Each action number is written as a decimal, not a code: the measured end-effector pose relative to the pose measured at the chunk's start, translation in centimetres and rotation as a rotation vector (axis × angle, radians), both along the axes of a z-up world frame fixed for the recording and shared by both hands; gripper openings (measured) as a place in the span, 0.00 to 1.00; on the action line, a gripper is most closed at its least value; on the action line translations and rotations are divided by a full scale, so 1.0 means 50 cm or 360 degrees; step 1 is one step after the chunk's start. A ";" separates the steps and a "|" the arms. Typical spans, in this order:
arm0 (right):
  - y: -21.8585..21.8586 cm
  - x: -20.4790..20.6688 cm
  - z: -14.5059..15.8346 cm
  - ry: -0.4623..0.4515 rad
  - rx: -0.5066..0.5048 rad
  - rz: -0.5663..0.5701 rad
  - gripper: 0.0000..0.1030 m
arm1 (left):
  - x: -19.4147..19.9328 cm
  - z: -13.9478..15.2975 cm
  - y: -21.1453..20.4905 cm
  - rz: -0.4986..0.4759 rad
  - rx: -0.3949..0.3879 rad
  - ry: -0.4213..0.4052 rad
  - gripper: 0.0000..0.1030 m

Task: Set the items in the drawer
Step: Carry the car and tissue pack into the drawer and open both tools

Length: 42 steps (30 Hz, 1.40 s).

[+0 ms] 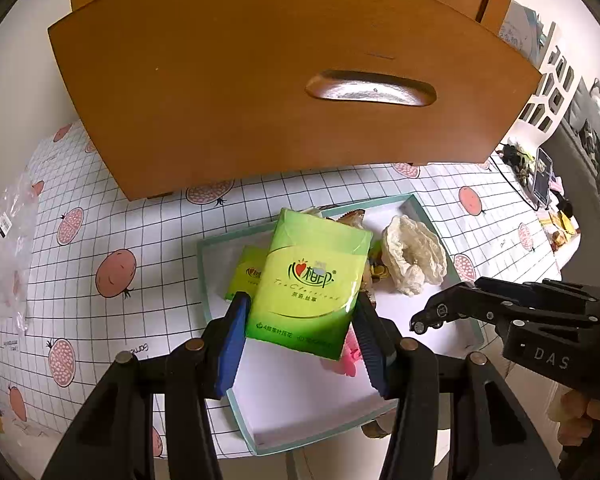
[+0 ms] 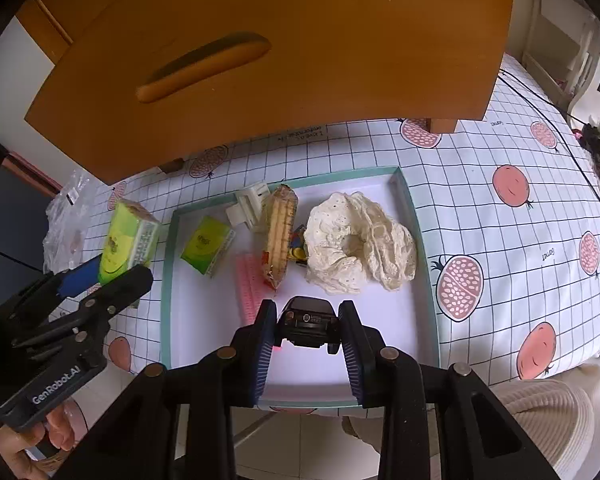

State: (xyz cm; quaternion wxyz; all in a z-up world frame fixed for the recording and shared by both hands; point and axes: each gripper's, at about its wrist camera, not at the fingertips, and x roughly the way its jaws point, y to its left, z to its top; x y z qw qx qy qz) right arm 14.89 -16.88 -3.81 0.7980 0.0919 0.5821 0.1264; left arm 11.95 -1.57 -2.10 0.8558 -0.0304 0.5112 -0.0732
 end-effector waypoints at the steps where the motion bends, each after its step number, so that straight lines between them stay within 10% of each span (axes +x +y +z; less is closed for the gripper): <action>1: -0.003 0.001 -0.003 0.0001 0.0006 -0.0002 0.33 | 0.000 0.000 0.001 0.0002 -0.0004 0.0001 0.52; 11: -0.021 0.011 0.073 -0.0053 0.0046 0.0012 0.33 | -0.011 0.075 0.013 -0.0002 -0.0082 -0.0125 0.52; 21: -0.045 0.061 0.380 -0.0438 0.0101 0.0078 0.33 | 0.013 0.344 0.042 -0.0062 -0.0078 -0.0598 0.52; 26: -0.023 0.116 0.489 -0.0595 0.0002 0.0101 0.33 | 0.062 0.386 0.064 -0.0012 -0.0044 -0.0637 0.52; 42: -0.002 0.261 0.426 -0.0459 -0.0174 -0.0007 0.33 | 0.188 0.307 0.094 0.0110 0.0039 -0.0452 0.52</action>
